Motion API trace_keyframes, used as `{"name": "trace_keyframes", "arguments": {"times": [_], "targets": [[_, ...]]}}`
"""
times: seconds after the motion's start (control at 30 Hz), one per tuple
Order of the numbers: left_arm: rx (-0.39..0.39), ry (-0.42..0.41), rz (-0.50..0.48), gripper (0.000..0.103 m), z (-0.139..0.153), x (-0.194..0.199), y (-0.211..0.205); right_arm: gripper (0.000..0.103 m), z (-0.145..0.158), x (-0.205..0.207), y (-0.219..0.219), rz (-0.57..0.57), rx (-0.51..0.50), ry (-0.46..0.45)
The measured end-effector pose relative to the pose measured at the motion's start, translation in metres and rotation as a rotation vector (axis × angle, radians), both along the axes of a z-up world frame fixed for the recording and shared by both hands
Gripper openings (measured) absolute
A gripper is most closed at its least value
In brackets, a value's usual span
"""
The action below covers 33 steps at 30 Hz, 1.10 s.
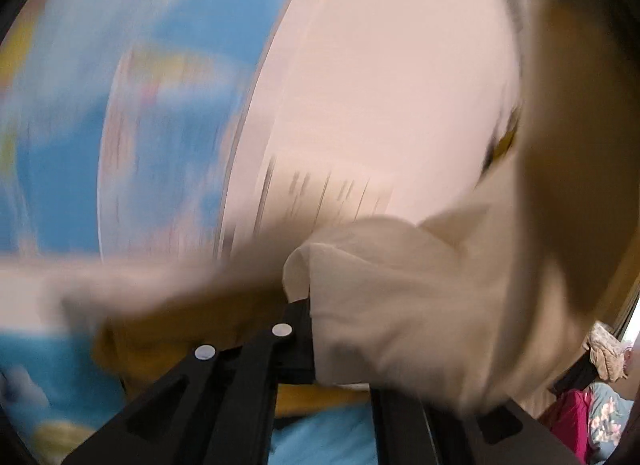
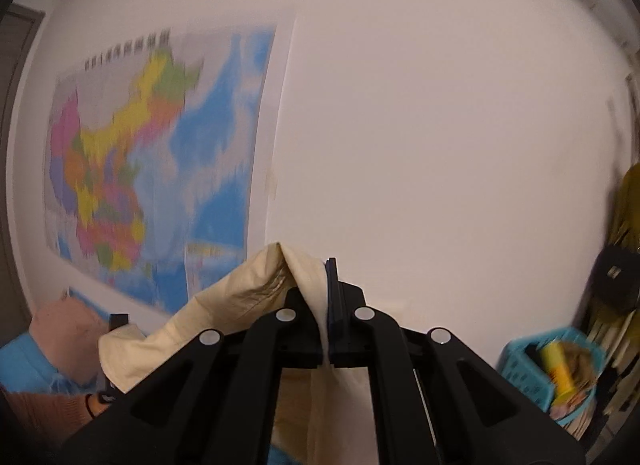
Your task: Fold large clothes
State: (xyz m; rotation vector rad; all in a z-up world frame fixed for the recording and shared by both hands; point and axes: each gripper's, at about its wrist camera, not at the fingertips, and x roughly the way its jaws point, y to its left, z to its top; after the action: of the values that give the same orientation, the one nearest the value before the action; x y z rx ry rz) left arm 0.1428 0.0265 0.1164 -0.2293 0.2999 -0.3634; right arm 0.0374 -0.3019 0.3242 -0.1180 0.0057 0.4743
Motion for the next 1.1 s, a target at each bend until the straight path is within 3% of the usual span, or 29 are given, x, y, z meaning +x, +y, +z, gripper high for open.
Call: {"name": "trace_keyframes", "arguments": {"times": [0.07,0.17,0.3,0.43,0.5,0.6,0.77,0.83,0.97,1.1], "targets": [[-0.02,-0.109,0.018,0.002,0.051,-0.024,0.01,0.001,0.03,-0.034,-0.018,-0.009,0.011,-0.086],[-0.012,-0.251,0.05,0.003,0.115,-0.072,0.027,0.001,0.066,-0.078,-0.048,0.025,0.047,-0.133],[0.054,-0.362,0.094,0.003,0.167,-0.148,0.043,0.001,0.077,-0.118,-0.066,0.035,0.056,-0.146],[0.133,-0.407,0.182,0.003,0.182,-0.212,0.054,0.001,0.06,-0.149,-0.069,0.167,0.074,-0.107],[0.199,-0.411,0.25,0.003,0.183,-0.265,0.052,0.001,0.047,-0.158,-0.065,0.264,0.096,-0.062],[0.243,-0.369,0.307,0.003,0.184,-0.343,0.067,0.001,0.03,-0.171,-0.053,0.403,0.106,-0.006],[0.295,-0.289,0.406,0.003,0.178,-0.418,0.081,0.001,0.019,-0.191,-0.026,0.605,0.115,0.012],[0.311,-0.247,0.443,0.003,0.179,-0.41,0.093,0.002,0.018,-0.179,-0.009,0.633,0.112,0.039],[0.242,-0.058,0.454,0.003,0.158,-0.349,0.132,0.002,-0.006,-0.092,0.049,0.63,0.115,0.28],[0.243,0.17,0.498,0.003,0.093,-0.244,0.171,0.002,-0.066,0.006,0.107,0.568,0.081,0.501]]}}
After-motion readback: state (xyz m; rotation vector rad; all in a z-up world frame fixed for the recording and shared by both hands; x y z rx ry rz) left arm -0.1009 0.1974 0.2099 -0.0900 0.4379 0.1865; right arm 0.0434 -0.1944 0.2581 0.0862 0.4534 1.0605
